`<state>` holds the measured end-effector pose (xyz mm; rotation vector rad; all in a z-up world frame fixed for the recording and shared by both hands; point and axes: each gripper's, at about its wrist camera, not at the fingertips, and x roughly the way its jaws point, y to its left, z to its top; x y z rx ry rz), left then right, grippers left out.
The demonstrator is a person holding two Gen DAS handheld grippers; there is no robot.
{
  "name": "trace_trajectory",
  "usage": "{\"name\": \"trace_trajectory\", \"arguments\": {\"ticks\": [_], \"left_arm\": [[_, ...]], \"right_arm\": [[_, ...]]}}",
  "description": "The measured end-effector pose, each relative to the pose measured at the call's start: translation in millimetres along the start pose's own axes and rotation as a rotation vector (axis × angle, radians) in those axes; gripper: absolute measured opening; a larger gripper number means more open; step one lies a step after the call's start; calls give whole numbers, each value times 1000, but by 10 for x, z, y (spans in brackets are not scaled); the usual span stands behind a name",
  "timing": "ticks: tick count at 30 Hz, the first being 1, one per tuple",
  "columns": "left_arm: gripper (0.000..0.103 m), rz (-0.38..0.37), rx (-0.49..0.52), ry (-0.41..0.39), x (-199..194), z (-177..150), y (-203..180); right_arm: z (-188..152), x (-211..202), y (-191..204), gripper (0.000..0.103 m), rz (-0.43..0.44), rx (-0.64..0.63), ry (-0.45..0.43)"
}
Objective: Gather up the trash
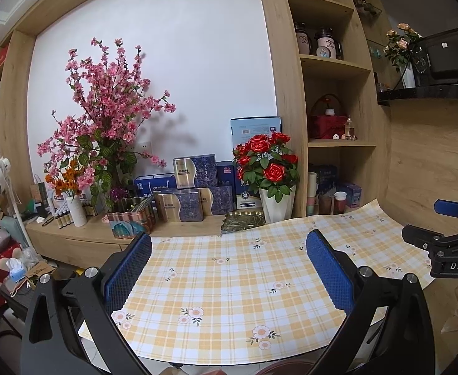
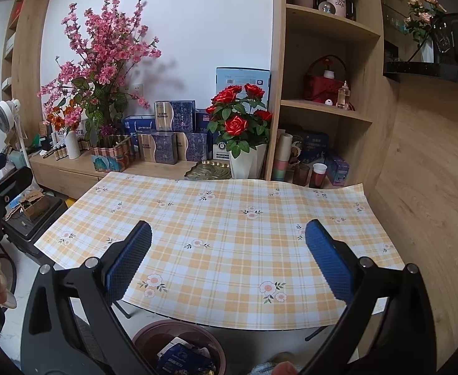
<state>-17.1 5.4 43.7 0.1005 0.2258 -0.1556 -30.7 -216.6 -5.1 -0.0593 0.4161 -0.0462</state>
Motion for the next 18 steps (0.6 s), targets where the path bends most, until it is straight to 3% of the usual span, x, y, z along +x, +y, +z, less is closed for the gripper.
{"name": "trace_trajectory", "arguments": {"ticks": [18], "left_arm": [[97, -8, -11, 14, 10, -7, 6]], "right_arm": [[-4, 22, -2, 97, 19, 2, 3]]}}
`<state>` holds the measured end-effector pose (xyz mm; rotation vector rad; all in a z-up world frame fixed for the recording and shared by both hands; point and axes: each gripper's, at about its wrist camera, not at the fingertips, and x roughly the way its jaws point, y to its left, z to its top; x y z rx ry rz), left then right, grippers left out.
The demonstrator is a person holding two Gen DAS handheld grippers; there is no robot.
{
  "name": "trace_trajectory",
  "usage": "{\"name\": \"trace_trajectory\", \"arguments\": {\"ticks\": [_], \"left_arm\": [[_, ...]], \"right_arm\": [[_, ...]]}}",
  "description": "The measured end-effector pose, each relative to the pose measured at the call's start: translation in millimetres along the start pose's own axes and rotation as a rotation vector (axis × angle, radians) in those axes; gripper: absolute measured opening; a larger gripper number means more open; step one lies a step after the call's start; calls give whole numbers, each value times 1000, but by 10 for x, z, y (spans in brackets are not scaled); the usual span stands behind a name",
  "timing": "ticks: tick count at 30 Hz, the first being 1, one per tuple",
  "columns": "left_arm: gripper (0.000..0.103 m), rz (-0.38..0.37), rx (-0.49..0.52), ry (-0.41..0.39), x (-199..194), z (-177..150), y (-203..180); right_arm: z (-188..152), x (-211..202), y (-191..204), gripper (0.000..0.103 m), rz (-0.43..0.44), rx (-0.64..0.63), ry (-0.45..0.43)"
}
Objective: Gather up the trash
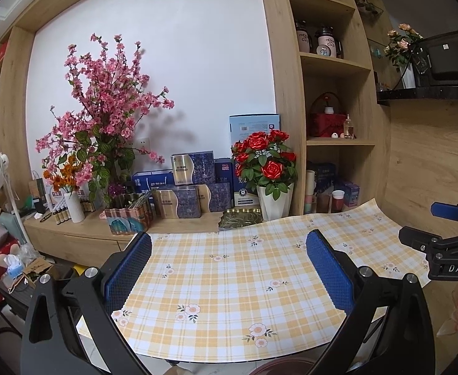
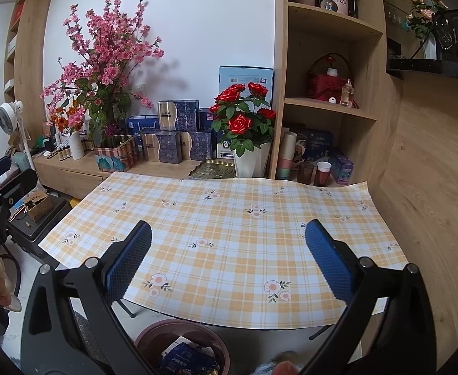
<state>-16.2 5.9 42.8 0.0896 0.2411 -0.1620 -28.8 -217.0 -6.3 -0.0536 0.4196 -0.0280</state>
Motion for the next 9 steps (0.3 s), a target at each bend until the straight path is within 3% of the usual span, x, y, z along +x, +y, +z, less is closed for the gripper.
{"name": "trace_trajectory", "arguments": {"ticks": [9], "left_arm": [[97, 22, 22, -22, -42, -18, -41]], "right_arm": [[-4, 7, 5, 97, 4, 2, 2]]}}
